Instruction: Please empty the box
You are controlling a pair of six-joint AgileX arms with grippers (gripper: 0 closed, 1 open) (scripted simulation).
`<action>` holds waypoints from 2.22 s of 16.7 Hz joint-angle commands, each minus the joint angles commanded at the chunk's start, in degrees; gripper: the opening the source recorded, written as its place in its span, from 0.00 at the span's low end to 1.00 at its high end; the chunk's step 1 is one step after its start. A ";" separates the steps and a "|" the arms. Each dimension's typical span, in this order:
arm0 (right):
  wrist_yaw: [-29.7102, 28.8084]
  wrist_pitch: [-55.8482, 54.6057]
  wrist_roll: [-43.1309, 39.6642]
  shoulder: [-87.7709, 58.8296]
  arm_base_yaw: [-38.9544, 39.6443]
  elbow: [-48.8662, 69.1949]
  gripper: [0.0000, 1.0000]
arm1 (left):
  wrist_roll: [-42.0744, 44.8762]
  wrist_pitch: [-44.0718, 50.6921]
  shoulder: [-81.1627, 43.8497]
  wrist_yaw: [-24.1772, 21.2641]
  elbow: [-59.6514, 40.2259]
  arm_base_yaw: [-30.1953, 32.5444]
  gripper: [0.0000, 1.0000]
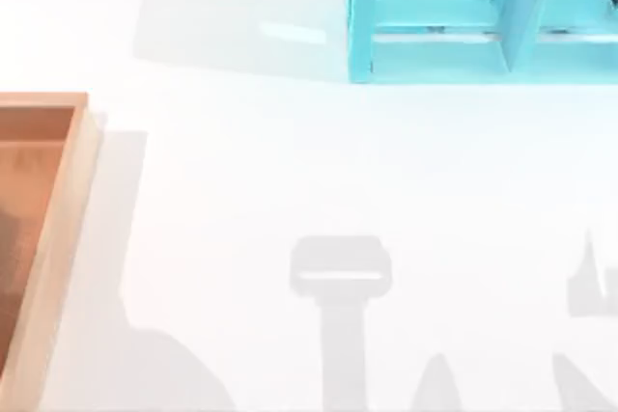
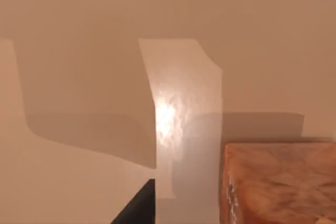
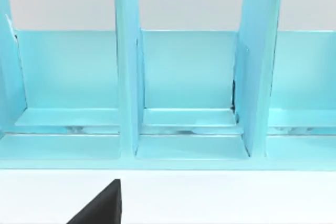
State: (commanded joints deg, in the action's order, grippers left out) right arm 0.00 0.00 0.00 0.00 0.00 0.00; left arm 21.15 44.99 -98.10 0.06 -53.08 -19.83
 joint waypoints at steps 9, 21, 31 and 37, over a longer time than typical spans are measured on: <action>0.00 0.00 0.00 0.00 0.00 0.00 1.00 | 0.00 0.00 0.00 0.00 0.00 0.00 0.00; 0.00 0.00 0.00 0.00 0.00 0.00 1.00 | -1.15 3.97 2.63 0.39 -4.15 2.22 0.00; 0.00 0.00 0.00 0.00 0.00 0.00 1.00 | -1.32 29.35 8.59 0.26 -22.55 0.56 0.00; 0.00 0.00 0.00 0.00 0.00 0.00 1.00 | -0.48 30.14 8.16 0.06 -22.40 0.72 0.00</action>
State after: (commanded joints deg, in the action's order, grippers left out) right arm 0.00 0.00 0.00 0.00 0.00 0.00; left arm 20.67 75.13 -89.94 0.12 -75.49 -19.10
